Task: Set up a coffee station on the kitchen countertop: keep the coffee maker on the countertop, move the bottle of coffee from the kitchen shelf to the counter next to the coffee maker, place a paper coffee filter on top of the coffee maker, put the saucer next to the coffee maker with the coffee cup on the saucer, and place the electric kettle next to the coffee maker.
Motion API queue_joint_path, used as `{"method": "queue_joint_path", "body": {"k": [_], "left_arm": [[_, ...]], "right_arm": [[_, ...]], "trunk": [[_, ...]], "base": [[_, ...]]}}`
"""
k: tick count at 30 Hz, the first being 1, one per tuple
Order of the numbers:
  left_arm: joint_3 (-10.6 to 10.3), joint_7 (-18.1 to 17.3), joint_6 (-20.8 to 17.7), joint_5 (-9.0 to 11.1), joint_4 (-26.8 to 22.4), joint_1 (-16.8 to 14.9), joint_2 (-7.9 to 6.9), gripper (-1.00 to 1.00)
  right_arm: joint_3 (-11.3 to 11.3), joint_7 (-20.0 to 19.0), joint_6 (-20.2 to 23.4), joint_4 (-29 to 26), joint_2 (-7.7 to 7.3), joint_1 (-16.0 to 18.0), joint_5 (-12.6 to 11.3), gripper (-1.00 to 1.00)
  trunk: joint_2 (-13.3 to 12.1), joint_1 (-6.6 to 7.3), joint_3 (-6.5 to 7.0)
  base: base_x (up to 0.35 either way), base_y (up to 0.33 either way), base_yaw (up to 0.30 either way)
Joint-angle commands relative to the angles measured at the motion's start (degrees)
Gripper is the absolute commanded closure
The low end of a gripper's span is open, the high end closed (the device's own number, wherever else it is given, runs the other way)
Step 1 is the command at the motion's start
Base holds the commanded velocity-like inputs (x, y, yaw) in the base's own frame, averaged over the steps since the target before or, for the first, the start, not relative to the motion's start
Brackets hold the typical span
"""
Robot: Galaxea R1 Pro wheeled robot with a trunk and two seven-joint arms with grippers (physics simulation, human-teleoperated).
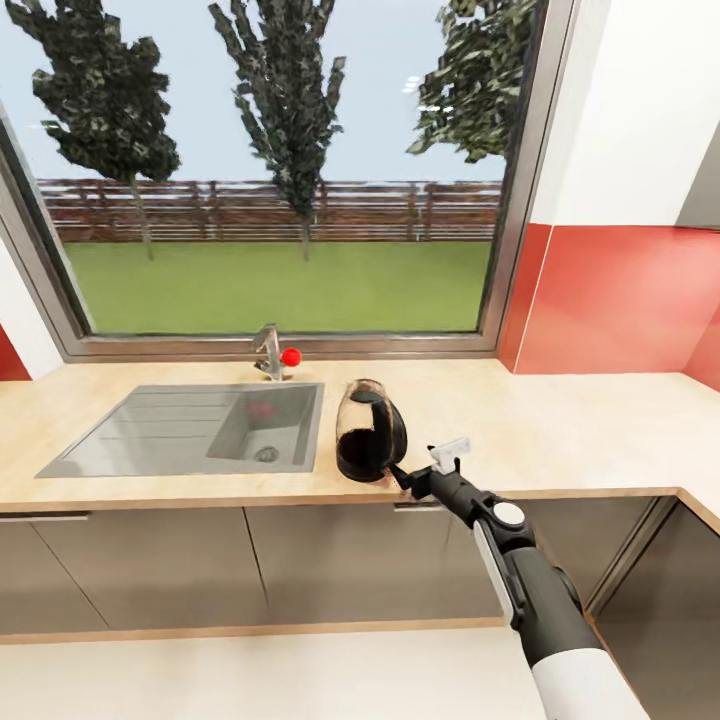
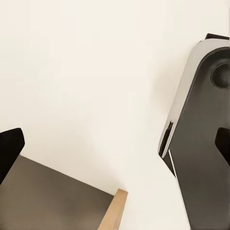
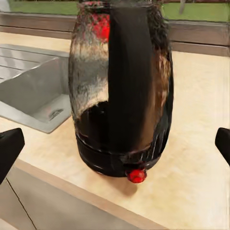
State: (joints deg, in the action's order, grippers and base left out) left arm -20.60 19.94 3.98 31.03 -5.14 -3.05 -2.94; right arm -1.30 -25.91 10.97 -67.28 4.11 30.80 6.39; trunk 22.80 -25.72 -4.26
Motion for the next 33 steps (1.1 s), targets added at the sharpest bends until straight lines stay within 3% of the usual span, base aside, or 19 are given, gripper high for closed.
{"method": "queue_joint_path", "body": {"k": [1, 7, 33], "left_arm": [[-0.52, 0.19, 0.21, 0.56, 0.02, -0.03, 0.09, -1.0], [-0.57, 0.19, 0.23, 0.53, 0.16, -0.03, 0.36, -1.0], [-0.48, 0.21, 0.4, 0.61, 0.22, -0.03, 0.06, -1.0]], "right_arm": [[0.71, -0.32, 0.2, -0.06, 0.03, 0.05, 0.57, -1.0], [2.09, -0.4, 0.19, 0.08, -0.03, 0.03, 0.58, -1.0], [2.09, -0.61, 0.19, 0.29, -0.06, 0.04, 0.64, -1.0]], "trunk": [[0.12, -0.06, -0.13], [0.12, -0.06, -0.13], [0.12, -0.06, -0.13]], "base": [[0.179, 0.0, 0.0], [0.057, 0.0, 0.0], [0.028, 0.012, 0.0]]}}
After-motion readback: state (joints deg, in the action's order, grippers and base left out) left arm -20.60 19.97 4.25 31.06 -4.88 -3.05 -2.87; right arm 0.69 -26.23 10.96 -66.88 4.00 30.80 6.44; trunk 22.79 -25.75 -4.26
